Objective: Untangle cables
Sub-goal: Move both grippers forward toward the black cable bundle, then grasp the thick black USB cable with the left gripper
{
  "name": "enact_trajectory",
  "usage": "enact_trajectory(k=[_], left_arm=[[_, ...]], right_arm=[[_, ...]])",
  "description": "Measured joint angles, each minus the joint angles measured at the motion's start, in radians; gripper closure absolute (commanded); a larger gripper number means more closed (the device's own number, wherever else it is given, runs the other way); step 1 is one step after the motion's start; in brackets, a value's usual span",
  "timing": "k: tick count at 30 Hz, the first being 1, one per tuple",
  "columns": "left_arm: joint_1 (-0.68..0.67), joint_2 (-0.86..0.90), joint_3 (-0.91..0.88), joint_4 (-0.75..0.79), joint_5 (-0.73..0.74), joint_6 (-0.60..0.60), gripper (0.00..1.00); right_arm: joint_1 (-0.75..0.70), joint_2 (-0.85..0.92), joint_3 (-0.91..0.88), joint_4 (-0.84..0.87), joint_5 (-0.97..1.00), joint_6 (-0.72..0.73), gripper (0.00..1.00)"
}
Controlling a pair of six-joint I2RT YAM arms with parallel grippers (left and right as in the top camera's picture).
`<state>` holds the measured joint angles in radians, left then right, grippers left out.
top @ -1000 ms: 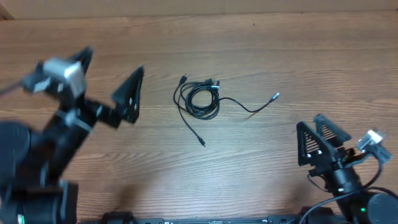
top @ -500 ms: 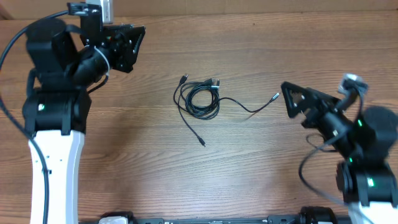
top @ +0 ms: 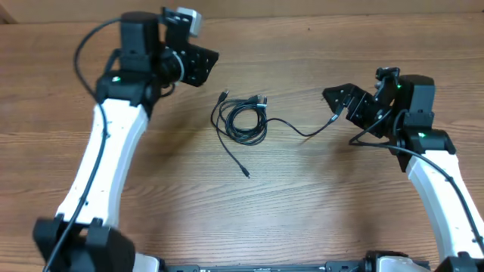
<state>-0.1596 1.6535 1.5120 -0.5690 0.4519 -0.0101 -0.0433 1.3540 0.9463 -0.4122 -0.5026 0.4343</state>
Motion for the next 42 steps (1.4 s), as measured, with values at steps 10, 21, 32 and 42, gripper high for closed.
enact_trajectory(k=[10,21,32,42], left_arm=[[-0.048,0.172,0.0,-0.128,-0.007,0.006,0.0],[-0.057,0.226,0.001,-0.222,0.176,-0.068,0.0],[-0.057,0.226,0.013,-0.43,0.033,-0.167,0.0],[-0.057,0.226,0.04,-0.628,-0.277,-0.315,0.0]], right_arm=[[0.0,0.001,0.007,-0.063,-0.01,-0.005,0.0],[0.075,0.002,0.008,-0.208,0.01,0.311,0.0],[0.329,0.193,-0.004,0.018,0.166,0.035,0.0],[0.329,0.291,-0.005,0.073,0.341,-0.467,0.0]])
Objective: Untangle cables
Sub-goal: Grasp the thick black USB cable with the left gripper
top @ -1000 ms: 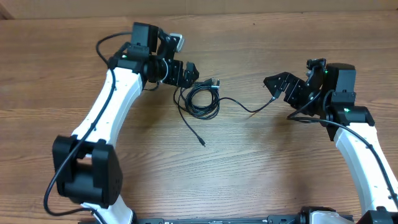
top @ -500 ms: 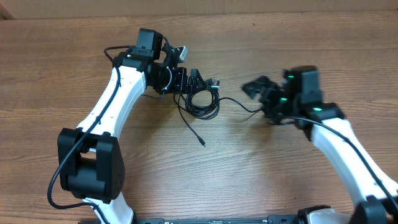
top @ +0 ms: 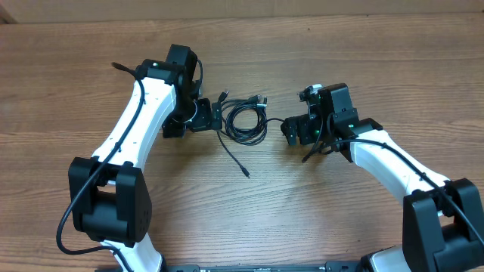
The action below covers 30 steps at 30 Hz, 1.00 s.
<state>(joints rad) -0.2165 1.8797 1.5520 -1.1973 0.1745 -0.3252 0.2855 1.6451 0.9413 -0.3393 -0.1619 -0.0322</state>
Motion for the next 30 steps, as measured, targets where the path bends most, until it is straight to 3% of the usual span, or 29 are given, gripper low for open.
enact_trajectory(k=[2,3,5,6,13,17,25,30], left_arm=[[0.0,0.0,0.001,0.0,-0.011,-0.011,0.0],[0.0,0.0,0.001,0.0,-0.016,-0.015,0.0],[-0.001,0.0,0.002,0.0,-0.023,-0.017,0.0],[-0.002,0.0,0.002,0.001,-0.023,-0.017,0.0],[-0.013,0.0,0.005,0.022,0.01,-0.017,0.0],[-0.013,0.0,0.005,0.067,0.067,-0.013,0.0],[-0.013,0.0,0.006,0.163,0.27,0.037,0.0],[-0.013,0.0,0.006,0.166,0.326,0.044,0.0]], right_arm=[[-0.002,0.0,0.0,0.011,0.003,-0.05,0.11],[-0.002,0.001,0.0,0.015,0.001,-0.074,0.24],[-0.003,0.008,0.0,0.018,-0.011,-0.107,0.76],[-0.003,0.014,0.0,0.017,-0.02,-0.109,0.96],[-0.002,0.066,0.0,-0.002,-0.101,-0.106,0.96],[-0.003,0.053,0.042,-0.098,-0.112,-0.088,0.96],[-0.003,-0.115,0.366,-0.349,-0.052,-0.073,0.96],[-0.003,-0.25,0.48,-0.403,-0.031,-0.072,0.96]])
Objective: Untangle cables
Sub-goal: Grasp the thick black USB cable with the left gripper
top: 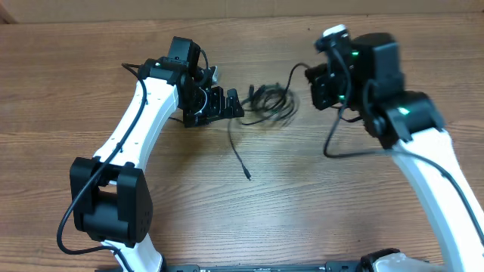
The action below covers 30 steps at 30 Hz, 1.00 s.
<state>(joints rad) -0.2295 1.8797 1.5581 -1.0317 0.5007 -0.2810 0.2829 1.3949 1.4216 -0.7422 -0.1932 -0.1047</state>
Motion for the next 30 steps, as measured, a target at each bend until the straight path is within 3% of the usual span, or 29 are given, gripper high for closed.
enact_trajectory(k=[8,12,17,22,28,30], left_arm=[[-0.035,0.0,0.0,-0.008,0.023,0.082,0.0],[-0.08,0.0,0.0,-0.007,-0.01,0.021,0.0],[-0.115,0.02,-0.04,0.073,-0.052,-0.188,0.01],[-0.132,0.17,-0.065,0.204,-0.015,-0.47,0.0],[-0.135,0.285,-0.066,0.322,0.129,-0.936,0.0],[-0.136,0.304,-0.067,0.367,0.185,-1.04,0.0]], right_arm=[[0.0,0.01,0.003,-0.08,0.014,0.0,0.96],[0.0,0.016,0.003,-0.085,0.016,0.0,0.96],[0.0,0.016,0.003,-0.089,0.017,0.012,0.96],[0.0,0.016,0.003,-0.114,0.017,0.023,0.96],[0.0,0.016,0.003,-0.164,0.018,0.026,0.96],[0.0,0.016,0.003,-0.171,0.018,0.026,0.96]])
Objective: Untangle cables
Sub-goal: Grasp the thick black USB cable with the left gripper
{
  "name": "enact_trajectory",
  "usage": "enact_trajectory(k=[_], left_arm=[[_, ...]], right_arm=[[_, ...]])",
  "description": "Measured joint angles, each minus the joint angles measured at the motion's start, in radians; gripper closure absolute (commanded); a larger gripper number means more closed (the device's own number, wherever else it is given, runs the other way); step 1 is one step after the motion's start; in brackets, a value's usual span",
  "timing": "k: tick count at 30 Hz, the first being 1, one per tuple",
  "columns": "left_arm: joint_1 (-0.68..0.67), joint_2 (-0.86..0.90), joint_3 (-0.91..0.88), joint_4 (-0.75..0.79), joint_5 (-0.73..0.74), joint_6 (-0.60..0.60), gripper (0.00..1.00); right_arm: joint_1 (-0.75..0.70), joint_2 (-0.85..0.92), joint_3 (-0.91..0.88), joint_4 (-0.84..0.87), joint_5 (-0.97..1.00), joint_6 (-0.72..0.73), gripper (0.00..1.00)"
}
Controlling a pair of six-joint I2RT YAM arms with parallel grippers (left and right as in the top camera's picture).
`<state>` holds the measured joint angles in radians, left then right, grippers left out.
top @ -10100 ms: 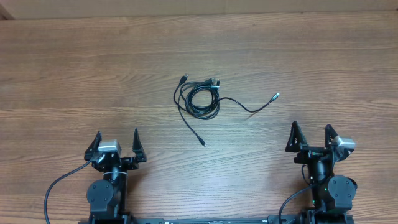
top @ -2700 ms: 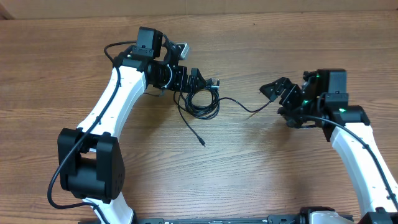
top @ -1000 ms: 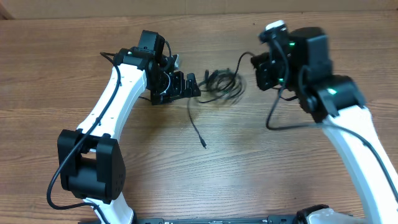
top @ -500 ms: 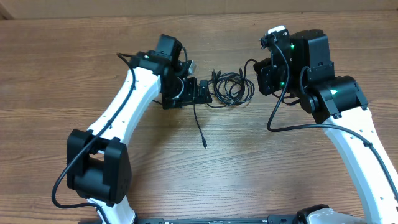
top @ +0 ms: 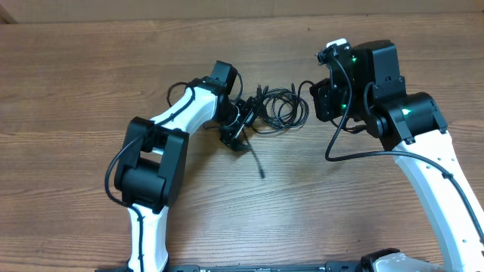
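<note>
A thin black cable (top: pixel 281 110) lies in tangled loops on the wooden table, just above the middle. One loose end (top: pixel 257 165) trails down toward the front. My left gripper (top: pixel 240 127) is at the left side of the tangle, shut on the cable where the trailing end leaves it. My right gripper (top: pixel 321 97) is at the tangle's right side, shut on the other cable end, which arches up to it. The fingertips of both are partly hidden by the gripper bodies.
The wooden table (top: pixel 91 174) carries only the cable. The left arm (top: pixel 185 121) folds across the middle left. The right arm (top: pixel 423 162) and its own hanging wire (top: pixel 344 143) fill the right side.
The left arm has folded in and its gripper has moved right and slightly down onto the tangle's left edge. The tangle has shifted right and spread flatter. The right gripper has barely moved.
At first both grippers stood away from the coiled cable, the right near its long end. Then both were down at the coil's sides. Then the right was up and right with the coil dragged along. Now the coil is stretched between both grippers.
</note>
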<state>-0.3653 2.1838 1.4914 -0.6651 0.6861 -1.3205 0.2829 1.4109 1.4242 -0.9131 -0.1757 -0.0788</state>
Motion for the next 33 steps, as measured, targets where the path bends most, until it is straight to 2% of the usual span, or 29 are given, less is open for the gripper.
enact_trajectory(k=[5,8,9,10,12,13,21,33], left_arm=[[-0.002,0.033,0.0,0.096,0.085,-0.155,0.07],[-0.002,0.036,0.0,0.105,0.089,-0.197,0.25],[-0.002,0.036,0.0,0.106,0.089,-0.203,0.61],[-0.002,0.036,0.0,0.106,0.089,-0.215,0.83],[-0.002,0.036,0.0,0.108,0.084,-0.221,0.93],[-0.002,0.036,0.0,0.108,0.08,-0.221,0.96],[-0.008,0.037,0.0,0.124,-0.005,-0.158,0.96],[-0.008,0.039,0.034,0.118,-0.123,0.126,0.96]], right_arm=[[0.0,0.0,0.0,-0.006,0.0,0.0,0.96],[0.0,0.0,0.0,-0.006,0.0,0.0,0.96],[0.0,0.0,0.0,-0.007,0.0,0.0,0.96],[0.0,0.0,0.0,-0.009,0.0,0.0,0.96],[0.0,0.0,0.0,-0.015,0.0,0.0,0.96],[0.0,0.0,0.0,-0.018,0.0,0.0,0.96],[0.0,0.0,0.0,-0.02,0.0,0.0,0.96],[0.0,0.0,0.0,-0.019,0.0,0.0,0.96]])
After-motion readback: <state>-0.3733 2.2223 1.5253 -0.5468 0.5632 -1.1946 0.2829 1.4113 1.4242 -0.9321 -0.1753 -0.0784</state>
